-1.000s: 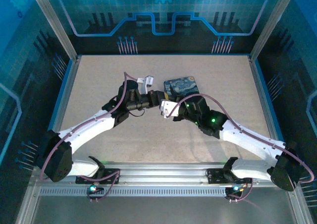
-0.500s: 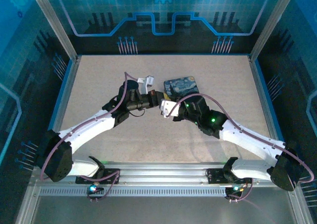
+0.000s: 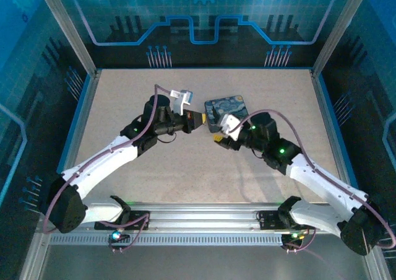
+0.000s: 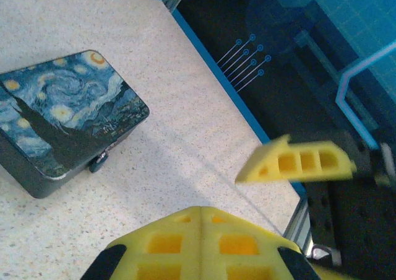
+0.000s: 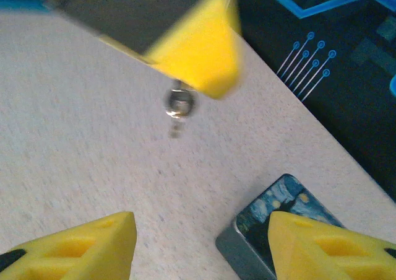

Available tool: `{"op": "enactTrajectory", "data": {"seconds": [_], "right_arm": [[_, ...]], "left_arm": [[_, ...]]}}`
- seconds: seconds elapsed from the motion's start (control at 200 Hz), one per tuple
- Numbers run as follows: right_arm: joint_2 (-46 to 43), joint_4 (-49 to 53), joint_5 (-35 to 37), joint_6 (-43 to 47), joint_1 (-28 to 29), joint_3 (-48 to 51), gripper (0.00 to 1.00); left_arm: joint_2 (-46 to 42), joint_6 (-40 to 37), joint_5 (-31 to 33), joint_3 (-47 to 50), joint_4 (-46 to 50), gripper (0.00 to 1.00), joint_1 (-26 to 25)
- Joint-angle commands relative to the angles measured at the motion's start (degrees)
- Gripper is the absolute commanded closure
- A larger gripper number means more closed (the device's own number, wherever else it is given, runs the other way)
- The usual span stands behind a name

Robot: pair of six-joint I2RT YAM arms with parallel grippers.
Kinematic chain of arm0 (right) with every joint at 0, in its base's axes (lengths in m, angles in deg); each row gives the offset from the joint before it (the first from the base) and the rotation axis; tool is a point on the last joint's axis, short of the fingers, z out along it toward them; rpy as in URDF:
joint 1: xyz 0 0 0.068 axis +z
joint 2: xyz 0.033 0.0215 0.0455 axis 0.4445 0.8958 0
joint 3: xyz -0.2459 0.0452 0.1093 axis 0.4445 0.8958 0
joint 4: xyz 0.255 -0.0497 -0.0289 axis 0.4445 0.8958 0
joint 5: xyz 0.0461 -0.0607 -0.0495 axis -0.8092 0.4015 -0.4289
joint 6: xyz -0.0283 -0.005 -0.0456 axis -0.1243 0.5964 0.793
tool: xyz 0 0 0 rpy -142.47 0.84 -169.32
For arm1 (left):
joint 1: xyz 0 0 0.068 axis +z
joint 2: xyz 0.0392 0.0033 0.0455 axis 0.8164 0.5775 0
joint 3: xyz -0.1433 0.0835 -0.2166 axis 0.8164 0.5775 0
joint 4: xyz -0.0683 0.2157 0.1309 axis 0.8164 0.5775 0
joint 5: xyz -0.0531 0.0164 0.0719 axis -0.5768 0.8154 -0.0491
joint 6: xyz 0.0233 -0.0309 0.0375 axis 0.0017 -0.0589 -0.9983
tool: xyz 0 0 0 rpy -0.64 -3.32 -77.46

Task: Unlock the padlock with the key

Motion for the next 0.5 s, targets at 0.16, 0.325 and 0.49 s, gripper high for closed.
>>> {"op": "enactTrajectory", "data": {"seconds": [0.16, 0.325, 0.49], "right_arm": [[1.91, -19.92, -28.68, -36.22, -15.78, 6.01, 0.42], [7.39, -31.93, -38.34, -47.9, -18.24, 6.83, 0.43], [9.8, -39.09, -41.39, -52.84, -17.53, 6.85, 0.44]], "left_arm": [[-3.38, -9.37, -1.44, -2.63, 1.76, 1.0, 0.11], [-3.71, -11.2, -4.46, -3.0, 0.63, 1.0, 0.14], [-3.45, -12.41, -7.17, -3.08, -0.61, 1.0, 0.12]]}}
